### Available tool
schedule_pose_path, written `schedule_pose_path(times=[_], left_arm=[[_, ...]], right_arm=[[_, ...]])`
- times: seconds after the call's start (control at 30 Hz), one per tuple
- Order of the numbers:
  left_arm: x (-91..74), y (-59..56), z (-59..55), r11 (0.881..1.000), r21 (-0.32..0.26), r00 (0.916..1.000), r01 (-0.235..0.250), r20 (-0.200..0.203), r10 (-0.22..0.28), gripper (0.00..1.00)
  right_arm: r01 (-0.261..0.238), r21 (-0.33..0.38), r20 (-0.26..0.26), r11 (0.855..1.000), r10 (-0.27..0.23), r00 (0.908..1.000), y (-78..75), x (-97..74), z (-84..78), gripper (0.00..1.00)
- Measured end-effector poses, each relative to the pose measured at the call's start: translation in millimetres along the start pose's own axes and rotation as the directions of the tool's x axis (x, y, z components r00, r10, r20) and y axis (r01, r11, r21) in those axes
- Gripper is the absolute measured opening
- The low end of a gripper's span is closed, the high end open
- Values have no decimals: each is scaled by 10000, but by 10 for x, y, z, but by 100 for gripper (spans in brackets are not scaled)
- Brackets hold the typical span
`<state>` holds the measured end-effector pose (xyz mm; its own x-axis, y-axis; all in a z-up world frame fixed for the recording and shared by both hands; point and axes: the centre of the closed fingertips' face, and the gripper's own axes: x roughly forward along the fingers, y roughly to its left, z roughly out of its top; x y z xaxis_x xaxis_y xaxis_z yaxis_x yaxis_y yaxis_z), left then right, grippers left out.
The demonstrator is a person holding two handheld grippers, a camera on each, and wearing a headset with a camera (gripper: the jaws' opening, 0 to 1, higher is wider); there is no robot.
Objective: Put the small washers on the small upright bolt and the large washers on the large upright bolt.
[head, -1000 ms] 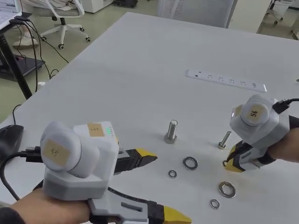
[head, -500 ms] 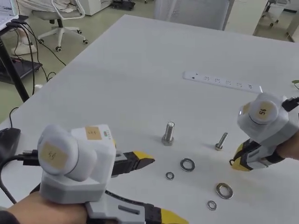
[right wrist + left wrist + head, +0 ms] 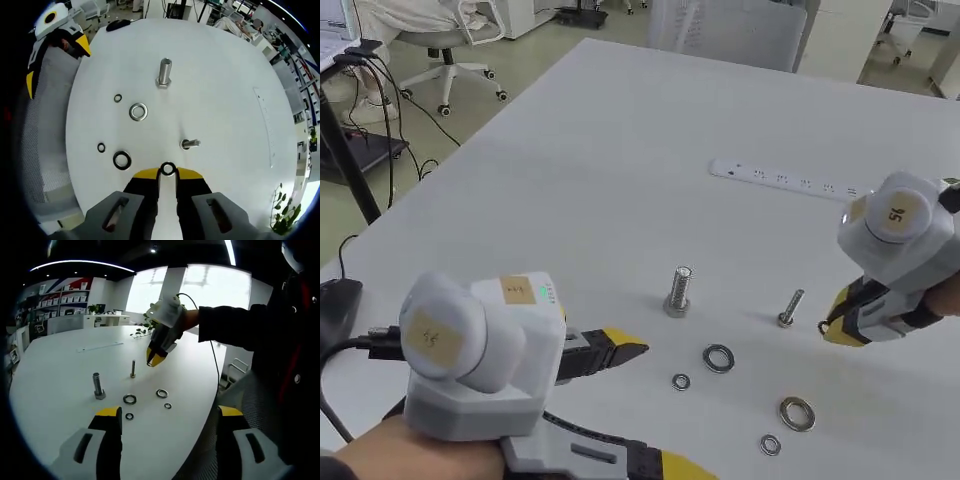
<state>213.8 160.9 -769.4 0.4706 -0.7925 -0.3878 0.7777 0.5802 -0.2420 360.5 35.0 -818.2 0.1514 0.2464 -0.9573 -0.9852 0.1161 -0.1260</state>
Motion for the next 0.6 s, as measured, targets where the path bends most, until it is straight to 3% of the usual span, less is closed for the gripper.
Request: schedule_pose_path(times=[0.6], left_arm=[[-12,11,15,10000,8,9999,-72,90,72,76]], right_arm=[[488,-435,186,9979,-481,9987,-249,-122,224,13]])
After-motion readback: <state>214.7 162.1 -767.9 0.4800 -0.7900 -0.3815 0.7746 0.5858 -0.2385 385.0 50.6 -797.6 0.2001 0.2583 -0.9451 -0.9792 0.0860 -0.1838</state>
